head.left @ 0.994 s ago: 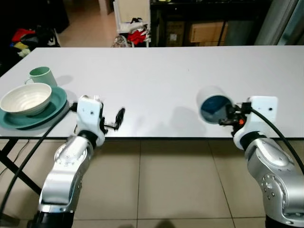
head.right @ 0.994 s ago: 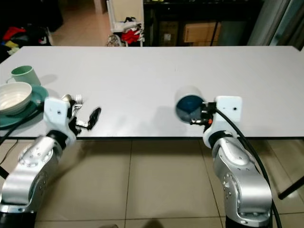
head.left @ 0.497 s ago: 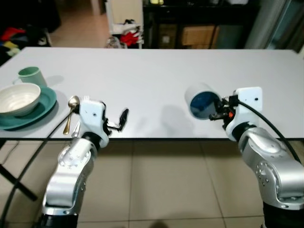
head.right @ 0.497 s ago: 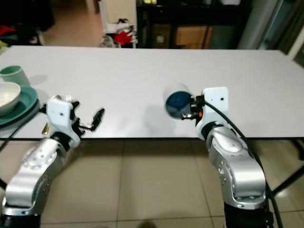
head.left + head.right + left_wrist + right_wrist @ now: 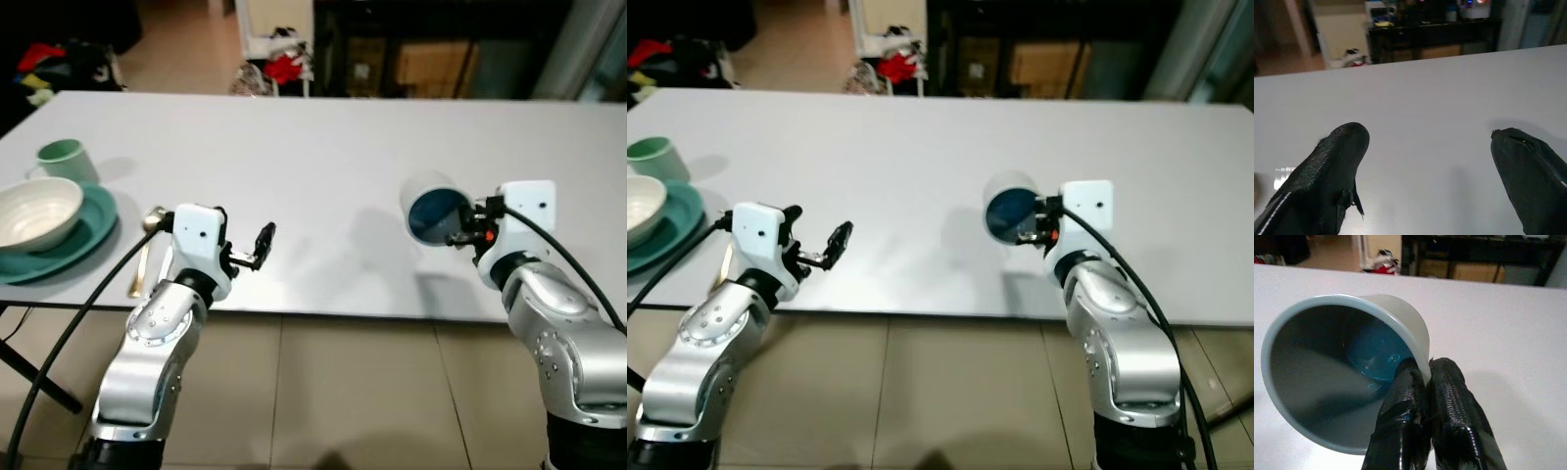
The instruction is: Setting the table
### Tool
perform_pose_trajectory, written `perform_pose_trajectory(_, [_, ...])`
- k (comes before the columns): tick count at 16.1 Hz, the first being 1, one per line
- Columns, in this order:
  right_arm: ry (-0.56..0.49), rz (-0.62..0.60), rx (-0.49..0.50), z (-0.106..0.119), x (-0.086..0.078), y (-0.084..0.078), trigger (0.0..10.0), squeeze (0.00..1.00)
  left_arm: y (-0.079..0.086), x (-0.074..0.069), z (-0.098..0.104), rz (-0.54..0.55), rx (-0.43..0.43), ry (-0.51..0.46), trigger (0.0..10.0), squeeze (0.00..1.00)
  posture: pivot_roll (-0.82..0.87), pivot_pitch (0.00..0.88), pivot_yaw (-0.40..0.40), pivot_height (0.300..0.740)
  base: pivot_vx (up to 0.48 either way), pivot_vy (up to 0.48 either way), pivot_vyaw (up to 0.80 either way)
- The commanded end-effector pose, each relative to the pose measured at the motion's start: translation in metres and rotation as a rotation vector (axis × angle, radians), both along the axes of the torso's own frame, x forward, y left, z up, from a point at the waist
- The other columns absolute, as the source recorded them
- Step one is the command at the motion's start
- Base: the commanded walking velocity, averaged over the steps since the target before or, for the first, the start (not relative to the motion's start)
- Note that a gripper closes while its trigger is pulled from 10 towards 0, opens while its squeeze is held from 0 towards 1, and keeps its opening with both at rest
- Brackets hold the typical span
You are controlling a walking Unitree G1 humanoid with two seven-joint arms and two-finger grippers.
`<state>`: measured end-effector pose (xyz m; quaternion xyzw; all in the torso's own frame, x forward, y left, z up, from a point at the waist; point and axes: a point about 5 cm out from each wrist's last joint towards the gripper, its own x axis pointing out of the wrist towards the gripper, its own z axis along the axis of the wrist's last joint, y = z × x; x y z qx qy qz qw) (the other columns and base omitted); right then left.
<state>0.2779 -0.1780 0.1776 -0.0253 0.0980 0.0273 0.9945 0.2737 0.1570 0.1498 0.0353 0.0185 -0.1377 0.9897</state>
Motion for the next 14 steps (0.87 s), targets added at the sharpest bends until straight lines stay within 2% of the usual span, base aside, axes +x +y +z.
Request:
perform_pose_trajectory(1, [-0.020,0.034,0.012,0.0041,0.0013,0.0077,10.0,0.00,0.0054,0.0000,0.0027,0.018,0.009,-0.005,10.0,0.00,0.07,0.000,0.015,0.740,0.304,0.000,0.00])
perform_pose_trajectory(14, [-0.003,0.057,0.009,0.0025,0.0011,0.0096,10.0,0.00,0.0053,-0.0008,0.0017,0.018,0.007,0.002,10.0,0.00,0.06,0.000,0.016,0.740,0.305,0.000,0.00])
